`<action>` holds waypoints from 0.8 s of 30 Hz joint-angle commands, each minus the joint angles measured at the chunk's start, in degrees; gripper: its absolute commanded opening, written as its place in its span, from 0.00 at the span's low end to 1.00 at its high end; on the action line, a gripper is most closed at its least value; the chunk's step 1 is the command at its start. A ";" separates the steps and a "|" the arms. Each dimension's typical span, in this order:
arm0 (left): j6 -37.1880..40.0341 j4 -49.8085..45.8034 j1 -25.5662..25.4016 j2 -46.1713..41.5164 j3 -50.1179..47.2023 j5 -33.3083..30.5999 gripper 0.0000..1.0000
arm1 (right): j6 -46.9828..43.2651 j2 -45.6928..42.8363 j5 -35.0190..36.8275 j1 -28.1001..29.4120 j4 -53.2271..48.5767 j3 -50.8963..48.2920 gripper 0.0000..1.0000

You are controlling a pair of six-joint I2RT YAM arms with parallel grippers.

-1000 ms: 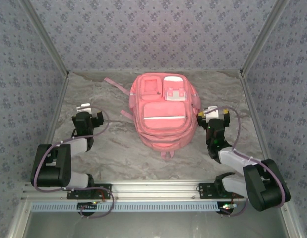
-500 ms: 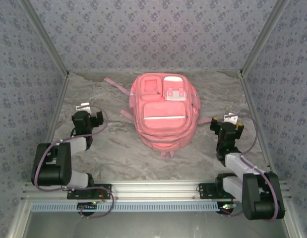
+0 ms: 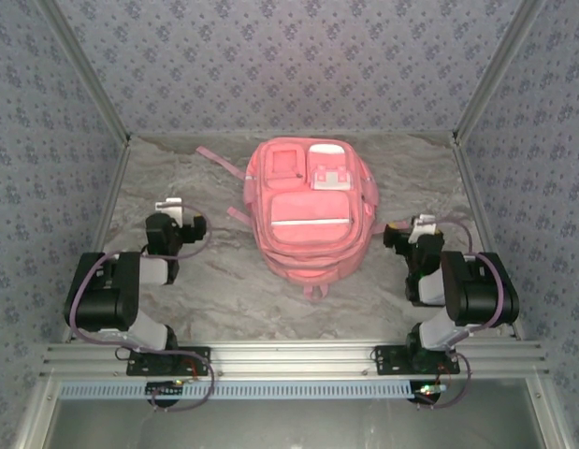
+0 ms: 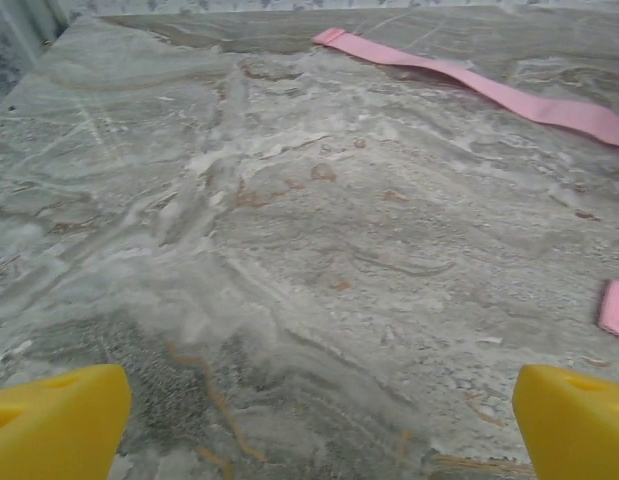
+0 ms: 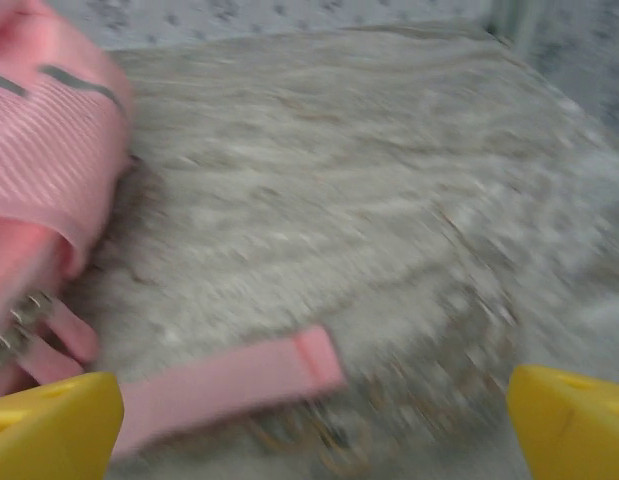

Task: Pack the student bag

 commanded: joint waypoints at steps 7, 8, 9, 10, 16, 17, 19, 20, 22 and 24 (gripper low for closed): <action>-1.97 -1.56 2.76 0.36 2.45 1.64 0.98 | 0.14 -0.75 -1.56 -0.03 -12.60 9.34 1.00; -1.98 -1.41 2.83 0.33 2.37 1.75 0.98 | 0.25 -1.11 -1.14 -0.05 -13.02 9.30 1.00; -1.96 -1.26 2.83 0.27 2.30 1.81 0.98 | 0.27 -0.95 -0.87 -0.06 -12.21 9.10 1.00; -1.97 -1.04 2.94 0.27 2.19 1.94 0.98 | 0.44 -0.86 -0.82 -0.02 -12.22 9.14 1.00; -0.22 -0.69 2.19 0.16 1.92 3.98 0.98 | -1.18 -0.86 -0.10 0.56 -13.41 9.95 1.00; -0.27 -0.59 2.30 0.22 1.84 4.37 0.98 | -1.28 -0.89 0.26 0.80 -13.40 9.90 1.00; -0.32 -0.61 2.31 0.17 1.80 4.38 0.98 | -1.07 -0.89 -0.26 0.88 -13.72 9.89 1.00; -0.30 -0.60 2.34 0.21 1.84 4.29 0.98 | -1.12 -0.84 -0.53 0.91 -13.84 9.94 1.00; -0.37 -0.51 2.31 0.16 1.84 4.18 0.98 | -1.07 -0.89 -0.59 0.92 -13.84 9.96 1.00; -0.38 -0.51 2.35 0.17 1.84 4.17 0.98 | -1.07 -0.90 -0.64 0.88 -13.84 9.90 1.00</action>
